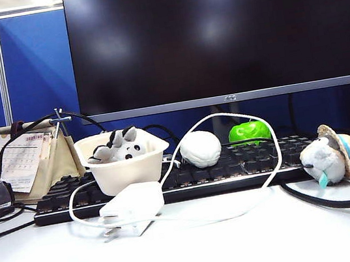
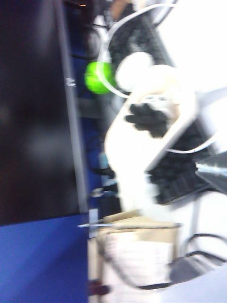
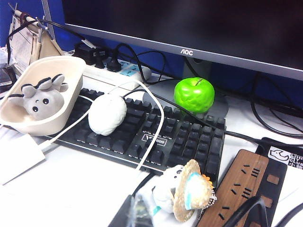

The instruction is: Identity fluffy octopus among items on the table, put them into the paper lunch box.

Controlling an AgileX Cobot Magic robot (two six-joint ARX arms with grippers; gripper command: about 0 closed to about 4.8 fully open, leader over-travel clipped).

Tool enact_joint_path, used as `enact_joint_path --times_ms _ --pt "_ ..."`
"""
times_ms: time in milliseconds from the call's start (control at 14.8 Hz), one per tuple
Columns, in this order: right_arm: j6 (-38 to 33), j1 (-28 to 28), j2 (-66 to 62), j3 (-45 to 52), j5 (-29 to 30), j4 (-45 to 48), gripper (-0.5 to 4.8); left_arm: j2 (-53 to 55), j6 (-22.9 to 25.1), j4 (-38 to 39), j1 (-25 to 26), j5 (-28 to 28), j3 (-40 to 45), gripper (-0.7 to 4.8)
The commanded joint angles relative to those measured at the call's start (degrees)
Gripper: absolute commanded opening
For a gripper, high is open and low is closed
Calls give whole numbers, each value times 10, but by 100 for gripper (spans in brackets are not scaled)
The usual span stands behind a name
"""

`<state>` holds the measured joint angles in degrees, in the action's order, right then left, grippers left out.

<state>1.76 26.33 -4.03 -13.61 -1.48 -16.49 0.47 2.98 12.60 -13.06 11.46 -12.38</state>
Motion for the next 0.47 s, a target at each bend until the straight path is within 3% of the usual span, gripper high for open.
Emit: enact_joint_path --times_ms 67,472 --pt "-2 0 1 -1 1 8 -6 0 0 17 0 3 -2 -5" --pt "-2 0 1 -1 1 -4 -6 0 1 17 0 1 -2 -5"
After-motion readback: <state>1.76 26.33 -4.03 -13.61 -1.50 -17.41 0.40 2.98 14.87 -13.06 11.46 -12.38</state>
